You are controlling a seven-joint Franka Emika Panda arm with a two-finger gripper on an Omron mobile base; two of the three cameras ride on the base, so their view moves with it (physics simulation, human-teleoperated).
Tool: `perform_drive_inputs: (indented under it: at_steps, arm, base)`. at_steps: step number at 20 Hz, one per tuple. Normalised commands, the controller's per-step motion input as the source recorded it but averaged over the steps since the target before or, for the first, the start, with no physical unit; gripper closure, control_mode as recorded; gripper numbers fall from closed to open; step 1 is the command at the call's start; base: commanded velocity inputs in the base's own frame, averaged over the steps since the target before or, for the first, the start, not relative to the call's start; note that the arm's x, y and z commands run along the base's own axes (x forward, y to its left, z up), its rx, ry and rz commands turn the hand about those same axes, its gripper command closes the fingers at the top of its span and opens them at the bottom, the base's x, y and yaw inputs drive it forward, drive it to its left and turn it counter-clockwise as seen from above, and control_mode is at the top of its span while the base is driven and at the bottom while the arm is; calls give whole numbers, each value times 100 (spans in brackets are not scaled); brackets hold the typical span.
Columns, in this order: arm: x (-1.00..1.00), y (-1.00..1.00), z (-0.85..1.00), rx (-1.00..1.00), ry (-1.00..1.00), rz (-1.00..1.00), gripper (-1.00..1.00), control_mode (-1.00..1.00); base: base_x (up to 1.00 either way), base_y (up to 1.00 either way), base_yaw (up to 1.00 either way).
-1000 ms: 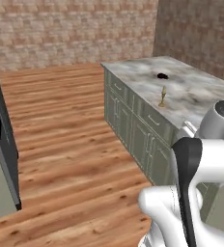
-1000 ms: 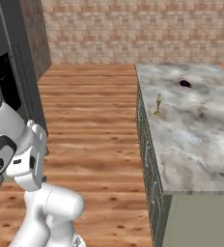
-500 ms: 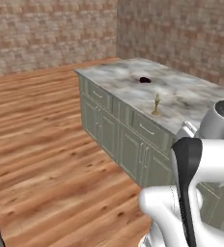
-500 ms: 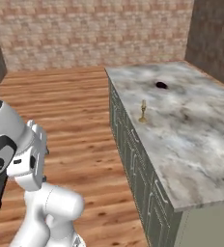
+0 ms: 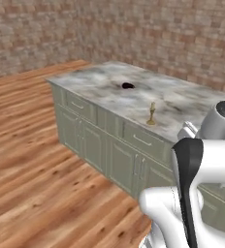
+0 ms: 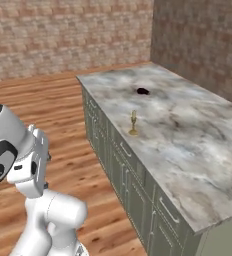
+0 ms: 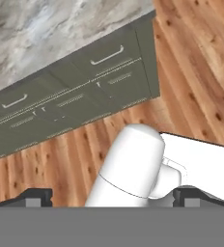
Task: Pick the jar and candle from the dining table and place them in the open cabinet. Close the cabinet after placing the objects.
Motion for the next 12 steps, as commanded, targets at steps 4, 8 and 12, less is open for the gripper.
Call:
perform_drive_inputs:
  at_steps: [4, 8, 12]
  arm:
    - [0, 0, 0, 0, 0, 0, -100, 100]
    - [0, 0, 0, 0, 0, 0, -100, 100]
    - [0, 0, 0, 0, 0, 0, -100, 100]
  base:
    - [42, 56, -36]
    - [36, 50, -37]
    - [33, 50, -38]
